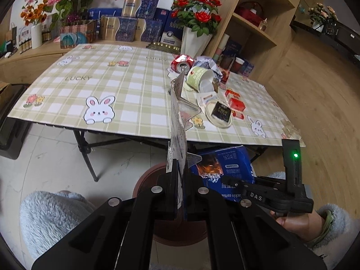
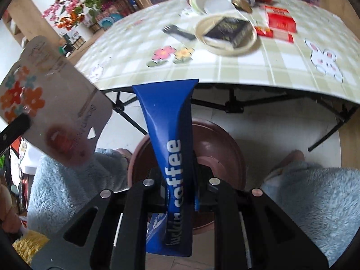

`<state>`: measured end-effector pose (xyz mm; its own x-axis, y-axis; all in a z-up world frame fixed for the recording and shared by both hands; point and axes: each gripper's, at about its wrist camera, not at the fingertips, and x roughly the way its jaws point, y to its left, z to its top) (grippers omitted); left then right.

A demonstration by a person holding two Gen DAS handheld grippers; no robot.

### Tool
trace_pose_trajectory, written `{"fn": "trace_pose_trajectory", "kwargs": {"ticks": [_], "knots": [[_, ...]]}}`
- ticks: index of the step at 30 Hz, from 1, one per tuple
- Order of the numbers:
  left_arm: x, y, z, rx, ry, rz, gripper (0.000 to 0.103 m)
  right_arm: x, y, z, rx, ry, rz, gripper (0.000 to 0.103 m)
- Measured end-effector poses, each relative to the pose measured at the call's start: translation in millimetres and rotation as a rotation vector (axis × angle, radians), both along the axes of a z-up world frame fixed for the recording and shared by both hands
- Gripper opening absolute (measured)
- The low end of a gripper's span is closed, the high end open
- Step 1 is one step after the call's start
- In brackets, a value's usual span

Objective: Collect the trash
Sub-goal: 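Lower both held items over the brown bin and open both grippers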

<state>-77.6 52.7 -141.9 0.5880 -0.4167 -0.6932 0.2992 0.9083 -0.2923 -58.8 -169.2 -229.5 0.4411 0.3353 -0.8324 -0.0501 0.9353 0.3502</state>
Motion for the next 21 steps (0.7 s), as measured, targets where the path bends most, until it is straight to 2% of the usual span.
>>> {"fn": "trace_pose_trajectory", "kwargs": {"ticks": [5,9,12,17,19,20,21], "knots": [[2,-3,-7,0.008,0.028,-0.006,0.003,16,-1,-17,0.013,0.007,-0.001,0.021],[4,-6,-15,0.032,0.060,-0.007,0.003,23,1,-29,-0.025,0.008,0.008,0.032],[7,-6,-18,0.032,0.071,-0.008,0.003,22,-3,-28,-0.006,-0.011,-0.001,0.035],[10,-10,-27,0.034,0.109,-0.019,0.003,12,-15,-10,-0.014,-0.121,-0.059,0.053],[11,-12,-30,0.036,0.121,-0.025,0.003,7,-20,-4,-0.029,-0.162,-0.085,0.069],[11,-13,-32,0.036,0.129,-0.028,0.003,5,-22,1,-0.040,-0.183,-0.099,0.074],[11,-14,-34,0.037,0.138,-0.029,0.003,3,-23,5,-0.056,-0.206,-0.113,0.084]]}}
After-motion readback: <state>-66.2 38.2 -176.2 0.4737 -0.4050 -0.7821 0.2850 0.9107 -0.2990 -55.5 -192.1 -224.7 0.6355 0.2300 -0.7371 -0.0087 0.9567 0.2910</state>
